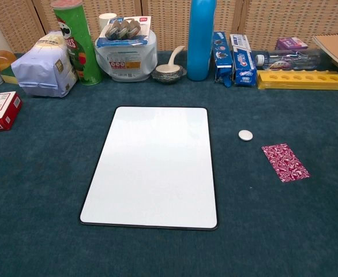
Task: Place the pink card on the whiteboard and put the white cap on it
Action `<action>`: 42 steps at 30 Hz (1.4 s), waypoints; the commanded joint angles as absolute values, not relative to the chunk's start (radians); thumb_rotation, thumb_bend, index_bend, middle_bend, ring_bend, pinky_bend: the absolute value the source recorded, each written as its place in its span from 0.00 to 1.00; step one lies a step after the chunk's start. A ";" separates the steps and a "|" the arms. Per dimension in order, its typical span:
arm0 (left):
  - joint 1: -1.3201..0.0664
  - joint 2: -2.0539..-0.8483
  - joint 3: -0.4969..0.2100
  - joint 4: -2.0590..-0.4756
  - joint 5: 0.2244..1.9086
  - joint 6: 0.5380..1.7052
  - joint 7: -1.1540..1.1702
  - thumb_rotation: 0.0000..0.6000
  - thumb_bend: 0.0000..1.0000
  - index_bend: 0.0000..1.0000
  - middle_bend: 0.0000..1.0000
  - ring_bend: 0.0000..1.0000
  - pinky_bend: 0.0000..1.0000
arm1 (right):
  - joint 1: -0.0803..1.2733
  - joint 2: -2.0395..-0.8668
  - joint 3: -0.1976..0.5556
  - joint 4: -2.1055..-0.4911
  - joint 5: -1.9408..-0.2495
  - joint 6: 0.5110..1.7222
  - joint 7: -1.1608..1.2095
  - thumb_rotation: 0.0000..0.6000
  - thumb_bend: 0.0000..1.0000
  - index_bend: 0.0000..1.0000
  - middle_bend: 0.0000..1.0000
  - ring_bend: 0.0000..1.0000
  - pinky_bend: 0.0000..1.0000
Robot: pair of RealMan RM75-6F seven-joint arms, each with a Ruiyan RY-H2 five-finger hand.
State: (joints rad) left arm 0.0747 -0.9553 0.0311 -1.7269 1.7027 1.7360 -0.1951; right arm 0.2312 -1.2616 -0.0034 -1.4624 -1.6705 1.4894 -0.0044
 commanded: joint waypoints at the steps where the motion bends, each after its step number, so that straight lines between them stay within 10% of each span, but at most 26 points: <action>1: 0.075 -0.954 0.030 -1.725 1.701 1.738 -0.202 1.00 0.04 0.00 0.00 0.00 0.05 | 0.233 -1.267 -0.003 -1.462 -1.670 1.484 -0.016 1.00 0.00 0.03 0.00 0.00 0.00; 42: 0.069 -0.947 0.029 -1.730 1.689 1.717 -0.206 1.00 0.04 0.00 0.00 0.00 0.05 | 0.419 -1.456 0.018 -1.360 -1.536 1.086 -0.116 1.00 0.00 0.03 0.00 0.00 0.00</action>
State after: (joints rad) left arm 0.0698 -0.9471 0.0284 -1.7294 1.6884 1.7183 -0.2077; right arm 0.4151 -1.4516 0.0152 -1.3641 -1.5404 1.0906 -0.1120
